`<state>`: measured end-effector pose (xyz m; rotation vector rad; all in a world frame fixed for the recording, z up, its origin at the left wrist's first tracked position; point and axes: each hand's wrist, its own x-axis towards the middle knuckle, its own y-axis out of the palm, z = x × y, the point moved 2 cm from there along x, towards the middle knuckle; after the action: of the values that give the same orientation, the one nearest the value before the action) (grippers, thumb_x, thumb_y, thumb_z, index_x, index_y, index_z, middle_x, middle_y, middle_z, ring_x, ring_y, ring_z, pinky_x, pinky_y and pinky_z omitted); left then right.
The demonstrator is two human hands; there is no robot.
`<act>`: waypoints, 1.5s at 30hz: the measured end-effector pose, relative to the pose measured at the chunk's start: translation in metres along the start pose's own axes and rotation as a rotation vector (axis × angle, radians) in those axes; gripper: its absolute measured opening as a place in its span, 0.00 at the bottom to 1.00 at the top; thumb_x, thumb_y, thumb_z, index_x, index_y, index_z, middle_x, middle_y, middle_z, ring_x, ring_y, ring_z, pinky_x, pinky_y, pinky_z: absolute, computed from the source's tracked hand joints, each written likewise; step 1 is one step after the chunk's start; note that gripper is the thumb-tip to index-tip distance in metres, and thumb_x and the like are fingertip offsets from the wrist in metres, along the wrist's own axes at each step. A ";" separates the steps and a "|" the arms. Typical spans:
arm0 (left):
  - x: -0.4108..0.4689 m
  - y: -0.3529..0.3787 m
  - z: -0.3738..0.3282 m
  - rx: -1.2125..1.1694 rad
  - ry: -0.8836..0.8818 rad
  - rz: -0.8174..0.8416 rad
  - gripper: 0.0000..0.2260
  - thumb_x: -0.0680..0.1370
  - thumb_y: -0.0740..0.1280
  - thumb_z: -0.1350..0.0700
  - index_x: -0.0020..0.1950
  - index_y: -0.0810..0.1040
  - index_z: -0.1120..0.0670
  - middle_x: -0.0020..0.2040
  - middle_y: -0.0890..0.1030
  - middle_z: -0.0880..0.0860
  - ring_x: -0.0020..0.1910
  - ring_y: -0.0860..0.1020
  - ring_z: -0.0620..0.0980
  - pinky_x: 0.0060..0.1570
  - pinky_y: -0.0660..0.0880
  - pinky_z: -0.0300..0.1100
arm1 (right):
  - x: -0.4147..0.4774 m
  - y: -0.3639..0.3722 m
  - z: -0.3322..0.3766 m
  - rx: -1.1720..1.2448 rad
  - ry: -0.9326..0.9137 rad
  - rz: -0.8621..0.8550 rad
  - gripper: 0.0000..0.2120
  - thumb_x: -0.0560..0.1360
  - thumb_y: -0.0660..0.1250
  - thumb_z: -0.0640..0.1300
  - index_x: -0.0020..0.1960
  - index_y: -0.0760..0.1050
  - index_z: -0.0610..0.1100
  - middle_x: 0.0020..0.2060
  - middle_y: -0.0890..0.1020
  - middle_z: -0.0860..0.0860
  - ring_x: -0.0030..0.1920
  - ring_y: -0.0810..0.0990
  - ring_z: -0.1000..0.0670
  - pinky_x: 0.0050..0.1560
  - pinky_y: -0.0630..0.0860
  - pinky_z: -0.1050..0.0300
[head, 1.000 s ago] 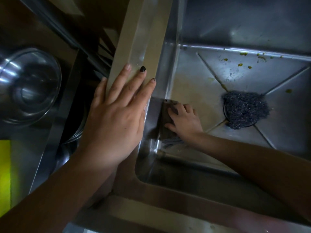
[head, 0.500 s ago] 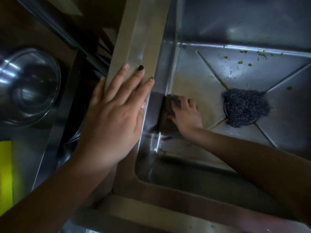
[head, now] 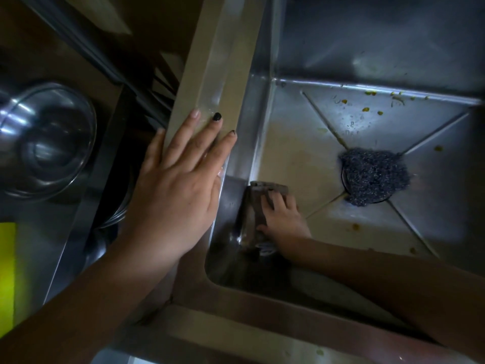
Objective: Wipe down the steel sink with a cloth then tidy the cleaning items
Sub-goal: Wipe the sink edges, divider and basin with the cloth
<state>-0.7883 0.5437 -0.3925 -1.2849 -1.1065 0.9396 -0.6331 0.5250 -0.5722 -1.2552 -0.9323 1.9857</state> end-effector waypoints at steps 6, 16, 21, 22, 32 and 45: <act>0.001 -0.001 -0.001 0.003 0.005 0.008 0.20 0.78 0.52 0.55 0.69 0.68 0.53 0.71 0.69 0.53 0.73 0.61 0.53 0.67 0.60 0.59 | 0.033 -0.019 -0.013 0.002 0.014 -0.109 0.24 0.76 0.63 0.47 0.69 0.63 0.41 0.67 0.61 0.43 0.64 0.61 0.39 0.60 0.71 0.46; 0.000 0.000 -0.001 0.017 -0.002 0.024 0.21 0.78 0.52 0.54 0.70 0.68 0.53 0.71 0.68 0.53 0.73 0.60 0.53 0.68 0.58 0.58 | 0.026 -0.035 -0.032 0.049 0.118 -0.159 0.24 0.74 0.66 0.45 0.69 0.65 0.45 0.68 0.60 0.46 0.65 0.60 0.40 0.63 0.68 0.46; 0.001 -0.001 -0.001 0.015 -0.002 0.029 0.21 0.78 0.51 0.54 0.70 0.68 0.53 0.71 0.68 0.53 0.73 0.60 0.53 0.68 0.58 0.59 | 0.009 -0.023 -0.025 0.041 0.072 -0.058 0.26 0.74 0.66 0.49 0.70 0.63 0.47 0.69 0.58 0.47 0.66 0.59 0.41 0.65 0.67 0.45; 0.001 -0.001 -0.001 0.016 -0.004 0.026 0.21 0.78 0.51 0.54 0.69 0.68 0.53 0.71 0.68 0.53 0.73 0.60 0.53 0.68 0.58 0.59 | 0.010 -0.026 -0.025 0.041 0.069 -0.062 0.25 0.74 0.66 0.48 0.69 0.64 0.47 0.69 0.58 0.46 0.66 0.59 0.41 0.65 0.67 0.45; 0.001 -0.001 -0.002 0.010 -0.008 0.009 0.20 0.78 0.52 0.54 0.68 0.70 0.52 0.71 0.69 0.52 0.73 0.62 0.52 0.67 0.60 0.58 | 0.025 -0.043 -0.024 0.110 0.243 -0.133 0.20 0.75 0.66 0.42 0.66 0.66 0.45 0.70 0.55 0.42 0.64 0.61 0.39 0.58 0.71 0.47; -0.001 0.003 0.000 -0.014 0.003 -0.034 0.19 0.77 0.55 0.54 0.68 0.70 0.52 0.70 0.70 0.52 0.72 0.62 0.53 0.67 0.60 0.59 | 0.006 -0.044 -0.033 0.230 0.274 0.023 0.23 0.74 0.62 0.36 0.67 0.68 0.47 0.66 0.60 0.43 0.61 0.64 0.39 0.62 0.68 0.52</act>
<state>-0.7883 0.5434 -0.3954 -1.2748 -1.1317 0.9059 -0.5999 0.5630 -0.5492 -1.3653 -0.5431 1.8196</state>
